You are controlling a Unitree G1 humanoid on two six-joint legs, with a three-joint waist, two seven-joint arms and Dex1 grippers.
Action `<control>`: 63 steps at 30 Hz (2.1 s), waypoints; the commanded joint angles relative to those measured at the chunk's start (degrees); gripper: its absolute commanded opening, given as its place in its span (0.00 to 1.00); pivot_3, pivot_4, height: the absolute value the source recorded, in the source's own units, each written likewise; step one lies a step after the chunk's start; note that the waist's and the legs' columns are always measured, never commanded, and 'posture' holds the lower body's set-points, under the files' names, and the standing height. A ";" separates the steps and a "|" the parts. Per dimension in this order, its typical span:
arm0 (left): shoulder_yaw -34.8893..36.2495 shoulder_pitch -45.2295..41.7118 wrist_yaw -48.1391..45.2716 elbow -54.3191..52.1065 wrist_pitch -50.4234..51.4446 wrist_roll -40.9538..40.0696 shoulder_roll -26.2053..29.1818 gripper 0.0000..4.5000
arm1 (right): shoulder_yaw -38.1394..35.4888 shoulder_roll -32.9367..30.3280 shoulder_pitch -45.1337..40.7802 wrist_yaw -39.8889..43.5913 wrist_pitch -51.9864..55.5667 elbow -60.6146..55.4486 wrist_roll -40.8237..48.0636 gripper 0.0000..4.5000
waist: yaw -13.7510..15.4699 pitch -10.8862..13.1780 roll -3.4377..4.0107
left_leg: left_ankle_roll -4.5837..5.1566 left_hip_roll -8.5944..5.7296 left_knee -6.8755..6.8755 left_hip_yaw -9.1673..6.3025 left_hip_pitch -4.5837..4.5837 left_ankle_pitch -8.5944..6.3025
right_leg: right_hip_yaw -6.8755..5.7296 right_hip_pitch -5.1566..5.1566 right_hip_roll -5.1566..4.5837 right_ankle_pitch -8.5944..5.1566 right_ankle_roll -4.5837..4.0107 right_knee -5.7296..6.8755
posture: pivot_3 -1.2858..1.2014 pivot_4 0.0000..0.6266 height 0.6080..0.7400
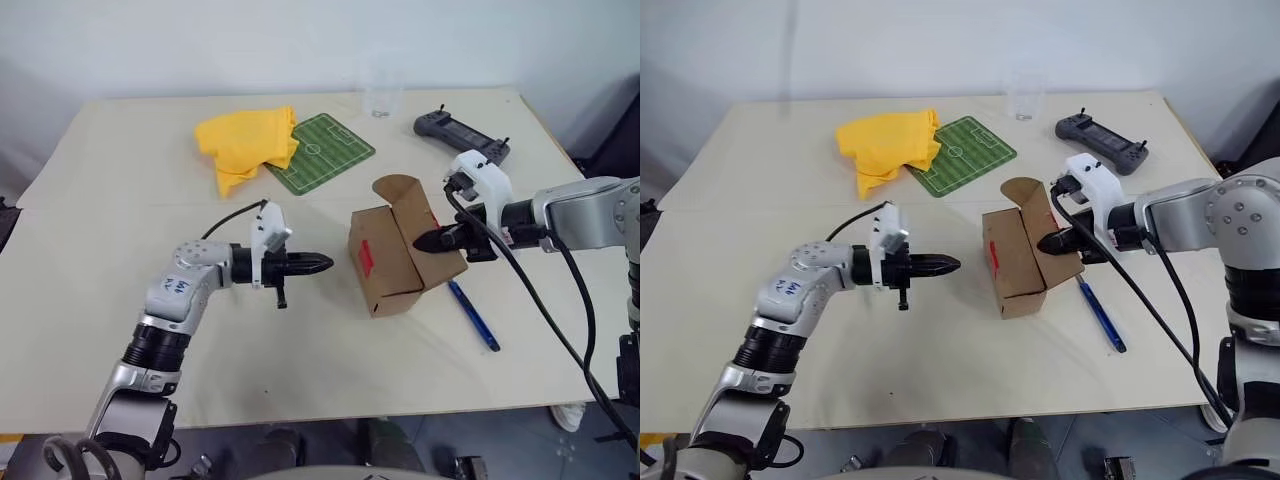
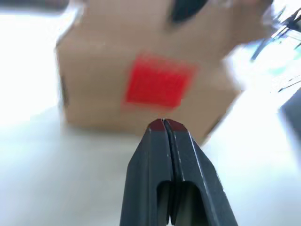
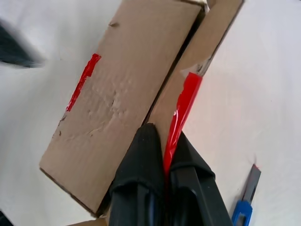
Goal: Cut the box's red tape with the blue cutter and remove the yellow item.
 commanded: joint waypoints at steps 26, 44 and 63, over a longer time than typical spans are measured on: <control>-14.08 -5.49 13.44 10.46 -13.13 22.20 -7.07 0.00 | 3.69 -0.77 -2.18 2.18 0.69 -1.63 1.75 0.01 | -0.05 -0.02 0.02 | -0.07 0.02 0.28 0.06 0.09 0.03 | -0.01 0.08 0.03 0.01 0.03 0.11 | 0.52 0.24 1.00; -12.84 -0.58 11.87 0.07 -1.26 19.85 1.60 0.00 | 8.39 -7.21 -3.54 9.90 0.69 -4.53 -2.84 0.01 | 0.17 -0.05 0.03 | -0.05 0.00 0.11 -0.01 0.10 0.02 | -0.09 0.11 -0.02 0.00 0.01 0.06 | 0.52 0.24 1.00; -11.44 2.86 14.51 -3.66 1.96 18.89 1.17 0.00 | 18.12 -12.38 3.14 23.61 -11.78 -10.33 -23.31 0.01 | 1.03 -0.19 -0.22 | -0.04 0.00 0.10 -0.04 0.00 0.01 | -0.18 0.01 0.01 -0.01 -0.02 0.06 | 0.52 0.24 1.00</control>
